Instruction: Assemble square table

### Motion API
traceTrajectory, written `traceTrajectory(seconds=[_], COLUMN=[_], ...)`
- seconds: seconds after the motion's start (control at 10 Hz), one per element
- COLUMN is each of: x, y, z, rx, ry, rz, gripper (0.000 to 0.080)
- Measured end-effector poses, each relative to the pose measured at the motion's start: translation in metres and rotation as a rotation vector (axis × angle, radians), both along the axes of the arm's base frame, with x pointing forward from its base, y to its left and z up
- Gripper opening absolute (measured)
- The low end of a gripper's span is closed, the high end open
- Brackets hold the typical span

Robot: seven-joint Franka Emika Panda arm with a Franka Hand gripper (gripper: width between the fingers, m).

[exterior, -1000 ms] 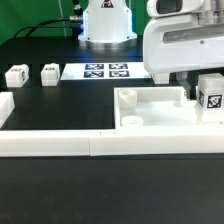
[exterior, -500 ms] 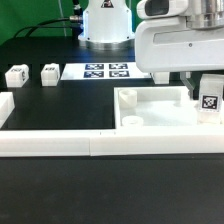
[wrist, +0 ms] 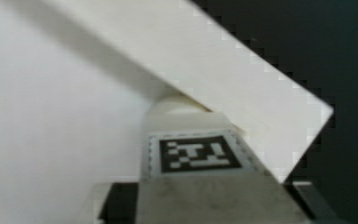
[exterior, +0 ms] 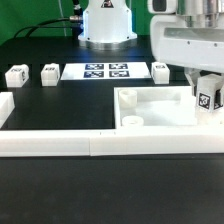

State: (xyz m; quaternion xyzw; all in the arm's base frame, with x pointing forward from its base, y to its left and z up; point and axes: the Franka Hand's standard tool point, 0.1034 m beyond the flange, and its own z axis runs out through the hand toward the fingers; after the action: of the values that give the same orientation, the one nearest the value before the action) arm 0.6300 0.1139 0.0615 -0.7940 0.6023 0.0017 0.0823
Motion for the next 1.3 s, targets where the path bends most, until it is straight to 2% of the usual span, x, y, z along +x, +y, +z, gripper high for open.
traceTrajectory(seconds=[0.1,0.2,0.4,0.5,0.6,0.7,0.8,1.1,1.2,1.3], x=[0.000,-0.001,-0.001,-0.001,0.000,-0.002,-0.003,-0.003,-0.002,-0.002], y=[-0.002,-0.002,-0.001,-0.001,0.003,0.008,0.009,0.006,0.004,0.002], z=[0.000,0.000,-0.001,-0.001,-0.002,-0.002,-0.002,-0.003,-0.002,-0.001], rx=[0.040,0.060,0.057,0.053,0.028,0.020,0.028,0.000,-0.023,-0.074], ry=[0.019,0.029,0.027,0.020,-0.032,-0.056,-0.050,-0.083,-0.097,-0.106], rz=[-0.134,-0.187,-0.173,-0.151,0.092,0.304,0.403,0.586,0.712,0.938], gripper=[0.0295,0.0295,0.0295,0.0474,0.0608,0.0608,0.0639,0.0648,0.0649,0.0649])
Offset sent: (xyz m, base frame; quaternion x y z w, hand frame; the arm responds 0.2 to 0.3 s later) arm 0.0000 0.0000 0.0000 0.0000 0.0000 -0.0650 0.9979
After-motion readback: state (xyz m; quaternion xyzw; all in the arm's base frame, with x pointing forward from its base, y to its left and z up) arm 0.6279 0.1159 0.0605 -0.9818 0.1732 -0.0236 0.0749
